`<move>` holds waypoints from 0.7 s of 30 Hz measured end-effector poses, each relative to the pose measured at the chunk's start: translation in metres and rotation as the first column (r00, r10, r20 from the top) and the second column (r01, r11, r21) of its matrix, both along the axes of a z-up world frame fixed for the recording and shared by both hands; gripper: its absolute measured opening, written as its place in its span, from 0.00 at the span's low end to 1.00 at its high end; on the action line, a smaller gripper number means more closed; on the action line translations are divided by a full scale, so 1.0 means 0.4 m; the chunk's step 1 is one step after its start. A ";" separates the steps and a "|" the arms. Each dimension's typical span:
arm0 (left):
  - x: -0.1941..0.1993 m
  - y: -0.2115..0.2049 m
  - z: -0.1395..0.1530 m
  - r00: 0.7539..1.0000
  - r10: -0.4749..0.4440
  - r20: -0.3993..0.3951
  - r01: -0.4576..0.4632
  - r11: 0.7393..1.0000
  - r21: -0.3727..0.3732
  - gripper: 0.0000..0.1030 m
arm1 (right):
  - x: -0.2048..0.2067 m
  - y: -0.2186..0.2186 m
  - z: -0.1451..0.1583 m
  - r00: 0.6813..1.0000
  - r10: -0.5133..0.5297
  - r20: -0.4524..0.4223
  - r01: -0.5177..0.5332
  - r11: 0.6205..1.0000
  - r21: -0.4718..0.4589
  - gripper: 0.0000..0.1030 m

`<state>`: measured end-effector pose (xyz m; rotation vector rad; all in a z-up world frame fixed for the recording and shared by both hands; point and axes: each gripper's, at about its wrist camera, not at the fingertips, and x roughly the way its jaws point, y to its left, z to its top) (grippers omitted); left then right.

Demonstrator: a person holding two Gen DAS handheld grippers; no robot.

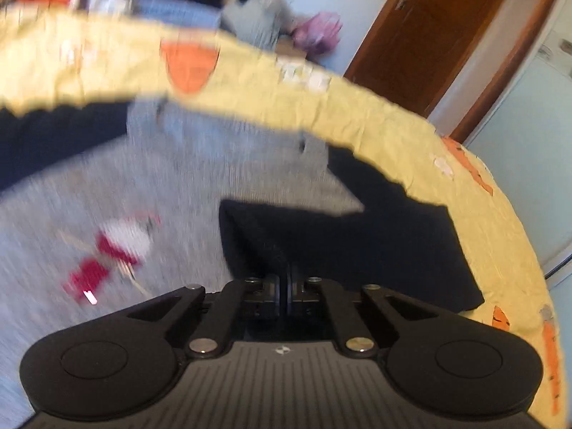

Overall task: Fold small clothes
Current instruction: 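Grasp the other navy sleeve with the left tool and fold it across the body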

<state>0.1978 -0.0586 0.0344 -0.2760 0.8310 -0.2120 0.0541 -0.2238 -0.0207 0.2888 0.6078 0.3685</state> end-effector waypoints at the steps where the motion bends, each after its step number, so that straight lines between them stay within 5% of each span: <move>1: -0.004 0.005 0.016 0.999 -0.002 0.043 0.001 1.000 0.022 0.03 | 0.001 0.000 0.001 1.000 0.000 0.000 0.000 1.000 0.000 0.98; 8: -0.059 0.157 0.080 0.987 0.059 0.147 -0.080 0.987 0.138 0.03 | -0.001 0.001 0.001 1.000 0.000 0.000 0.000 1.000 -0.003 0.99; 12: -0.060 0.290 0.029 0.988 0.147 0.054 -0.154 0.977 0.149 0.03 | -0.001 0.002 0.002 1.000 0.001 0.000 -0.001 1.000 -0.006 0.99; 15: -0.065 0.316 -0.029 0.989 0.145 0.017 -0.145 0.964 0.223 0.06 | -0.001 0.004 0.003 1.000 0.003 -0.001 -0.003 1.000 -0.014 0.99; 19: -0.129 0.266 -0.014 0.974 0.159 0.161 -0.207 0.912 0.355 0.12 | -0.001 0.007 0.005 1.000 0.005 -0.003 -0.005 1.000 -0.026 0.99; 21: -0.179 0.244 0.012 0.960 0.103 0.260 -0.190 0.923 0.336 0.12 | 0.000 -0.001 0.017 1.000 -0.003 0.006 0.003 1.000 -0.013 0.98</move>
